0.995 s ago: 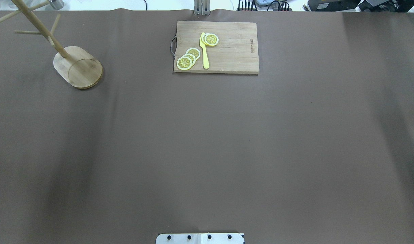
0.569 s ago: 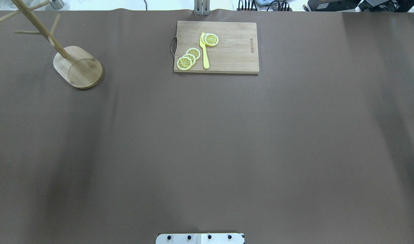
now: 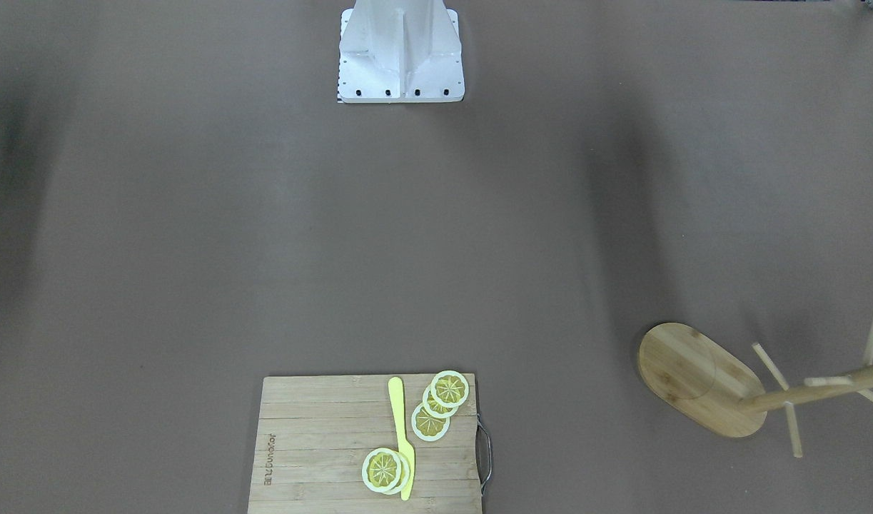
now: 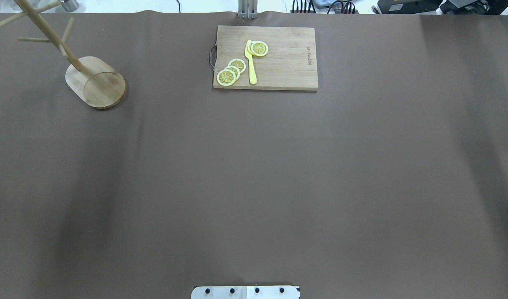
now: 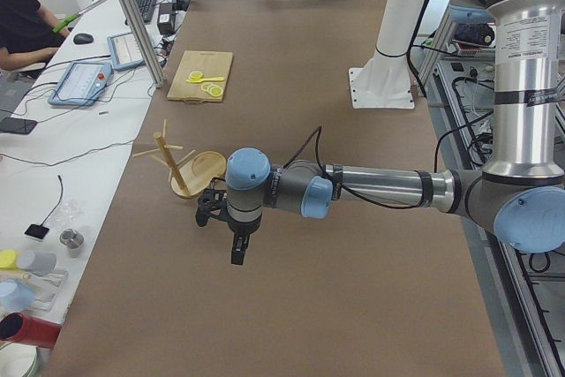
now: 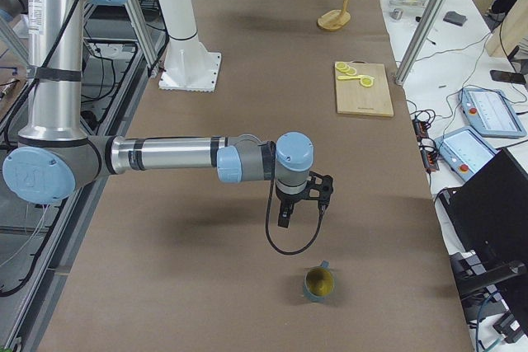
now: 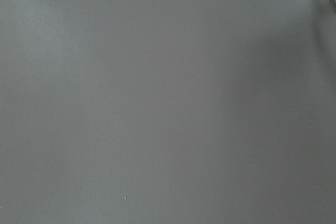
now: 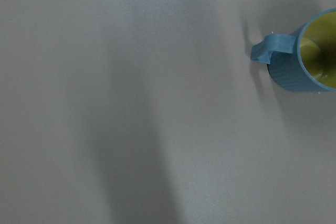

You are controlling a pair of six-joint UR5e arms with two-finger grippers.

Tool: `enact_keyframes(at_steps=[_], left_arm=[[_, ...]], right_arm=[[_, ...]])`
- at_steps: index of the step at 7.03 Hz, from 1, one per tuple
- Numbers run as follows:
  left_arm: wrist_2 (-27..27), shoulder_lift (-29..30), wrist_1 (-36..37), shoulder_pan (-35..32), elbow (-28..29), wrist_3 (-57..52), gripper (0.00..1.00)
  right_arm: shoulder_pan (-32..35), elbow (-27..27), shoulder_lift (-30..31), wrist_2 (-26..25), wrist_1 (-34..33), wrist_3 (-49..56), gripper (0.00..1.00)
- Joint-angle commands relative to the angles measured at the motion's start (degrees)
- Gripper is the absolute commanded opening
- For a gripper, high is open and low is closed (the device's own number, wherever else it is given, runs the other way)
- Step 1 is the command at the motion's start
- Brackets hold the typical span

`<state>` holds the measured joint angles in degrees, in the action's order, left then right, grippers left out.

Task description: Hang cup on storage rack

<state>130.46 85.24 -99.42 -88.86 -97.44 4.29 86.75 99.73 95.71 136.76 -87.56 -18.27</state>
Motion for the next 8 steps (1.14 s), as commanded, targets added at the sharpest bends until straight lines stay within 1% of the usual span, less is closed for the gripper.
enact_keyframes(at_steps=[1,7,8], left_arm=[[0.14,0.02,0.10,0.00,-0.47,0.11,0.99],[-0.03,0.46,0.27,0.18,2.16,0.20,0.99],[0.06,0.28,0.19,0.18,2.16,0.28,0.98]], right_arm=[[0.00,0.02,0.00,-0.09,0.02,-0.10,1.00],[-0.26,0.37,-0.79,-0.18,-0.24,-0.28,1.00],[-0.26,0.29,-1.05,-0.44,-1.20,-0.28,1.00]])
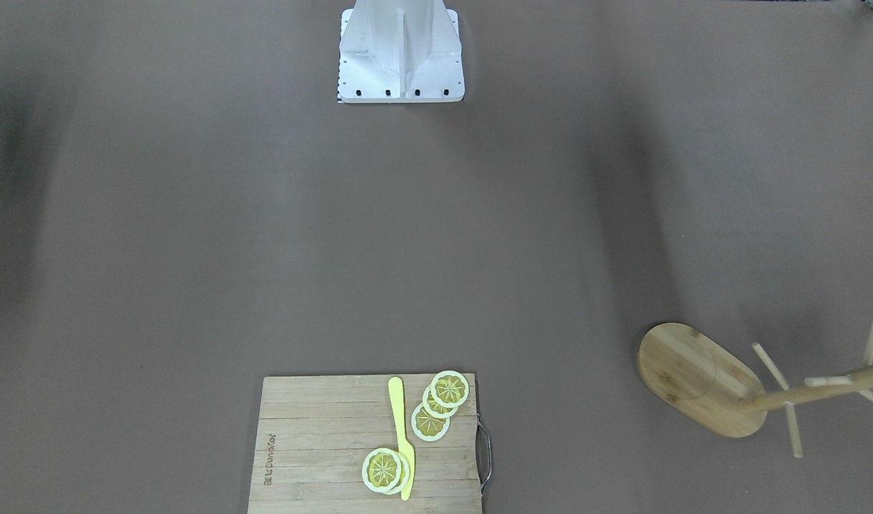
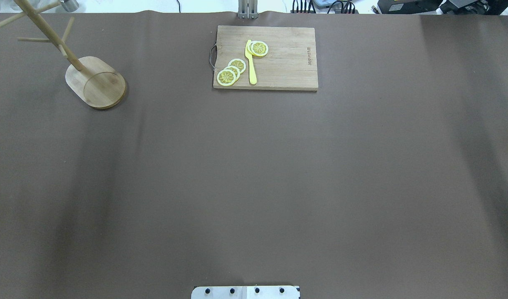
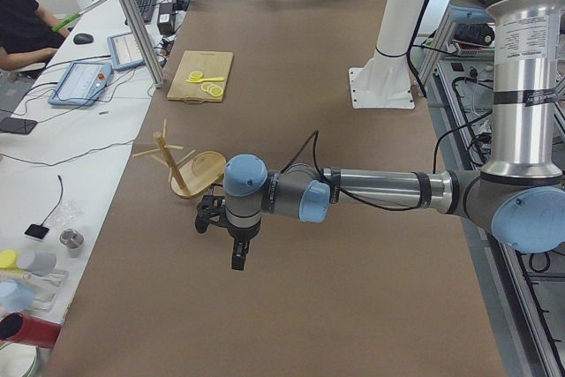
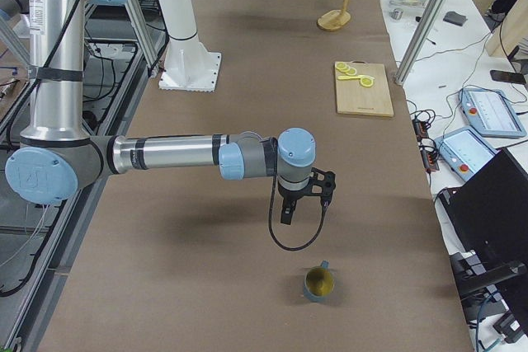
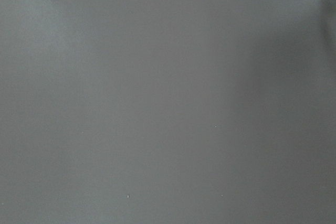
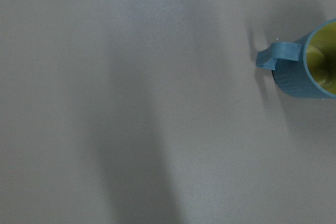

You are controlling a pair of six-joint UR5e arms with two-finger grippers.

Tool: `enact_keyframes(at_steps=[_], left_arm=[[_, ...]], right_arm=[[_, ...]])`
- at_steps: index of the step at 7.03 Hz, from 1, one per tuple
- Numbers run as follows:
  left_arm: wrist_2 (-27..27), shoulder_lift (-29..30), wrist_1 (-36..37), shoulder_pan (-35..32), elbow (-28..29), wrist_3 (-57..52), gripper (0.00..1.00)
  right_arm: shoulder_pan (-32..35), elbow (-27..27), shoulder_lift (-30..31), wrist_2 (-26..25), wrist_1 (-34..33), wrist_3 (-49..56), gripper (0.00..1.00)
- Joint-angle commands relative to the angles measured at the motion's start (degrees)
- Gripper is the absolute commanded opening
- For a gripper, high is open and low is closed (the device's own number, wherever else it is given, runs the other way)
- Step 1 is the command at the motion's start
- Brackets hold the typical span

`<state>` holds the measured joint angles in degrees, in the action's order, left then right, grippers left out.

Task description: Hang cup on storage rack

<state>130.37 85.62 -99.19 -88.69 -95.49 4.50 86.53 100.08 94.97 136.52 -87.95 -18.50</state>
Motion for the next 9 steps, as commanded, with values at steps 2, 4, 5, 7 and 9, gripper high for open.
enact_keyframes(at_steps=[2,4,5,7,9], left_arm=[[0.06,-0.28,-0.66,0.00,0.04,-0.37,0.99],[0.06,0.16,-0.57,0.00,-0.04,-0.28,0.98],[0.14,0.33,-0.66,0.00,-0.31,-0.37,0.98],[0.23,0.25,-0.74,0.00,-1.10,-0.11,0.99],[0.23,0.33,-0.75,0.00,-1.80,-0.02,0.99]], right_arm=[[-0.05,-0.24,-0.22,-0.64,-0.90,-0.04,1.00],[0.04,-1.20,-2.49,-0.29,-5.08,-0.22,1.00],[1.34,-4.25,-7.29,-0.37,-12.08,-0.13,1.00],[5.04,-12.51,-9.62,-0.11,-12.51,-0.22,1.00],[9.51,-18.40,-10.94,-0.11,-10.76,-0.31,1.00]])
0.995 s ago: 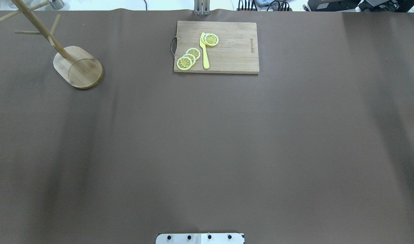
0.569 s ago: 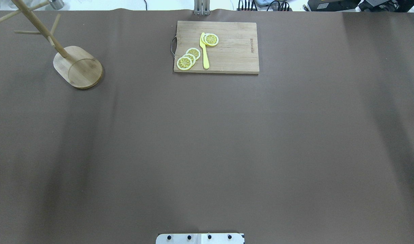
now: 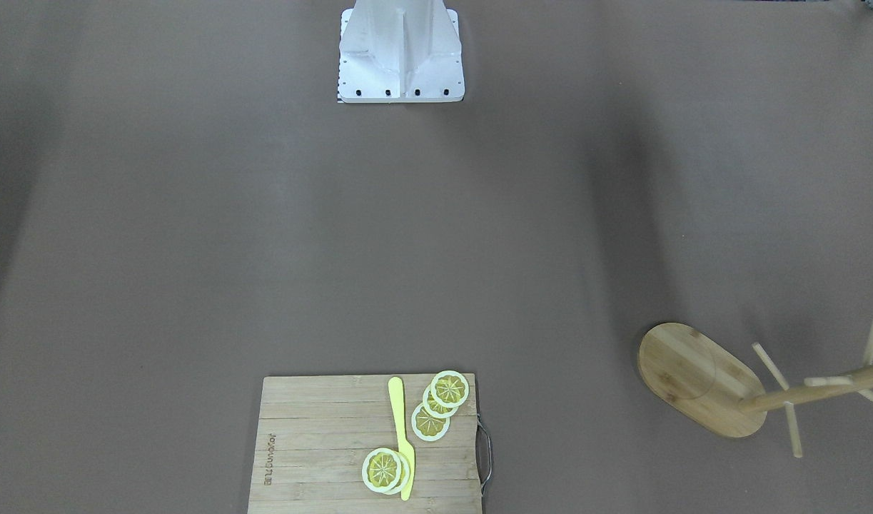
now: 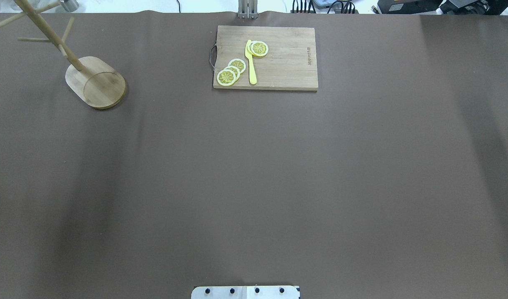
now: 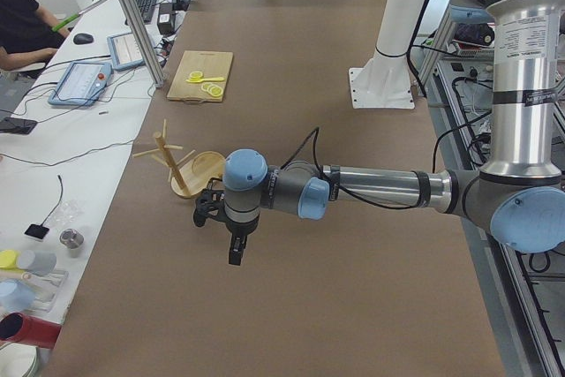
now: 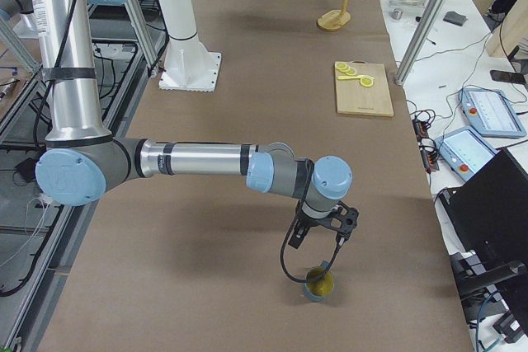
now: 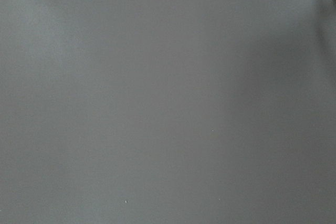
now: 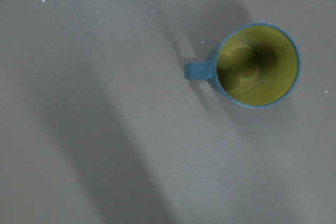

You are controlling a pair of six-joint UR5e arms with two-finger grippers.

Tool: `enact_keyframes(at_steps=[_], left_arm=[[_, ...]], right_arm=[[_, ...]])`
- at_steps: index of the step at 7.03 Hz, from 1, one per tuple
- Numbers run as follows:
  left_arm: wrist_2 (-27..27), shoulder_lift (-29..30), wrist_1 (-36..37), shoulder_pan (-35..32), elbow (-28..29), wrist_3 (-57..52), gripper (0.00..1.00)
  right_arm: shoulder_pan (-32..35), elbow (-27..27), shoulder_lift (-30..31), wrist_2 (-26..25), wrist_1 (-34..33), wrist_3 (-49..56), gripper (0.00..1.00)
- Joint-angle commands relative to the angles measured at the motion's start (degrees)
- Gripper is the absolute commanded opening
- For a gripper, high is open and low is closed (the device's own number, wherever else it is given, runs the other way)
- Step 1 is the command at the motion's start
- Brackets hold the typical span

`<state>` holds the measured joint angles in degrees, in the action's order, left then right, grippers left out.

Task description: Hang cup on storage rack

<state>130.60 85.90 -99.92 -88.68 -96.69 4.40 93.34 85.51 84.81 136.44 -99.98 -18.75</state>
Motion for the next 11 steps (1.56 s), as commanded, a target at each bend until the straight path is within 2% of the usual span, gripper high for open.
enact_keyframes(at_steps=[1,3,4,11], left_arm=[[0.01,-0.03,0.07,0.00,-1.12,0.08,0.99],[0.01,0.76,0.16,0.00,-1.22,0.17,0.99],[0.01,0.85,0.16,0.00,-1.30,0.17,0.98],[0.09,1.73,0.16,0.00,-1.57,0.17,0.98]], right_arm=[[3.86,-7.60,-0.88,-0.12,5.37,-2.67,1.00],[4.13,-18.04,-0.88,-0.65,23.77,-15.29,1.00],[4.05,-21.49,-1.05,-1.43,29.53,-19.62,1.00],[2.38,-23.10,-1.83,-3.99,30.81,-20.54,1.00]])
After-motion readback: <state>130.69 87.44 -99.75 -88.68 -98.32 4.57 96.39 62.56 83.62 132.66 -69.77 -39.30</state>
